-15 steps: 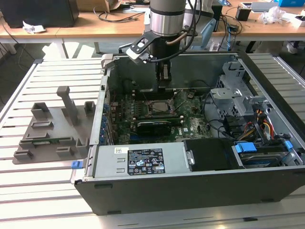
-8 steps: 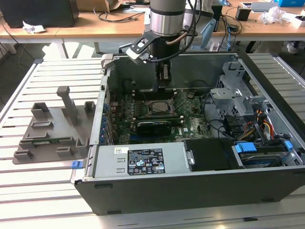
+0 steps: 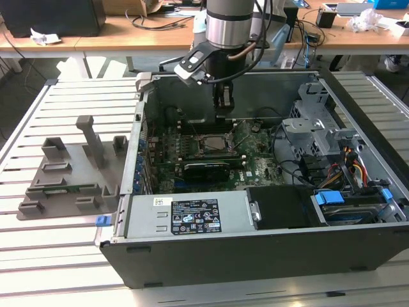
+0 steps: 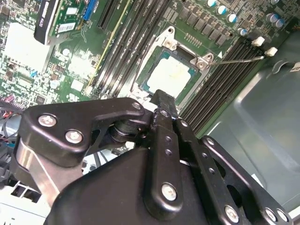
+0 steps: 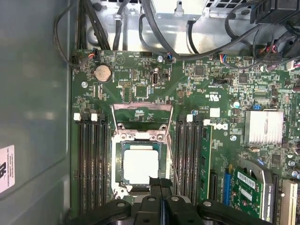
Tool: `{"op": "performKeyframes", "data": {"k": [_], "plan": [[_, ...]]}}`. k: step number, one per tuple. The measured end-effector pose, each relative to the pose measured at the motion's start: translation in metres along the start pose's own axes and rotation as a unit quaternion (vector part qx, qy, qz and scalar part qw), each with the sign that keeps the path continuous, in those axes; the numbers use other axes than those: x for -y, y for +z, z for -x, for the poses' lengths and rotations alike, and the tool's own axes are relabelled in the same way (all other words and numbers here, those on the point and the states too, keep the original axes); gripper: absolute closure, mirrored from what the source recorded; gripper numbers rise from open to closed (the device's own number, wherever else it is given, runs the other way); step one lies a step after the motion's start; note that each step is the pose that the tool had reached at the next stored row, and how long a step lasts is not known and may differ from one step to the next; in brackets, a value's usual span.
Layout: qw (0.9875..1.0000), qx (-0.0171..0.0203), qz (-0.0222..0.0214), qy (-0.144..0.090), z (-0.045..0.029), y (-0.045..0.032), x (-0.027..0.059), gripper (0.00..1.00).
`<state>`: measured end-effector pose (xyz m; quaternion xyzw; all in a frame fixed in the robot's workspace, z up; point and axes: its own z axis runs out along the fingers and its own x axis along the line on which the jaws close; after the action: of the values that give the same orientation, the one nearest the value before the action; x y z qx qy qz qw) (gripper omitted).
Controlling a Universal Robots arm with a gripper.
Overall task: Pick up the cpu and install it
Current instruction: 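Close the cpu cover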
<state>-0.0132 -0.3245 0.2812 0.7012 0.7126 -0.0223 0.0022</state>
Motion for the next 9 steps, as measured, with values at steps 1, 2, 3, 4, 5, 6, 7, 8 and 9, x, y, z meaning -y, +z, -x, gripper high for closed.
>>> {"op": "performKeyframes", "data": {"k": [1,2,3,4,5,6,7,8,9], "plan": [[1.0,0.0,0.0,0.0,0.0,-0.0001,-0.0035,0.89],[1.0,0.0,0.0,0.0,0.0001,-0.0002,-0.0065,0.89],[1.0,0.0,0.0,0.0,0.0001,-0.0002,-0.0095,0.89],[1.0,0.0,0.0,0.0,0.0002,-0.0004,-0.0145,0.89],[1.0,-0.0001,-0.0001,0.0,0.0002,-0.0004,-0.0173,0.89],[1.0,-0.0001,-0.0001,0.0,0.0002,-0.0004,-0.0188,0.89],[1.0,-0.0001,-0.0001,0.0,0.0003,-0.0005,-0.0205,0.89],[1.0,-0.0001,-0.0002,0.0,0.0003,-0.0006,-0.0231,0.89],[1.0,-0.0001,-0.0002,0.0,0.0003,-0.0006,-0.0248,0.89]]}}
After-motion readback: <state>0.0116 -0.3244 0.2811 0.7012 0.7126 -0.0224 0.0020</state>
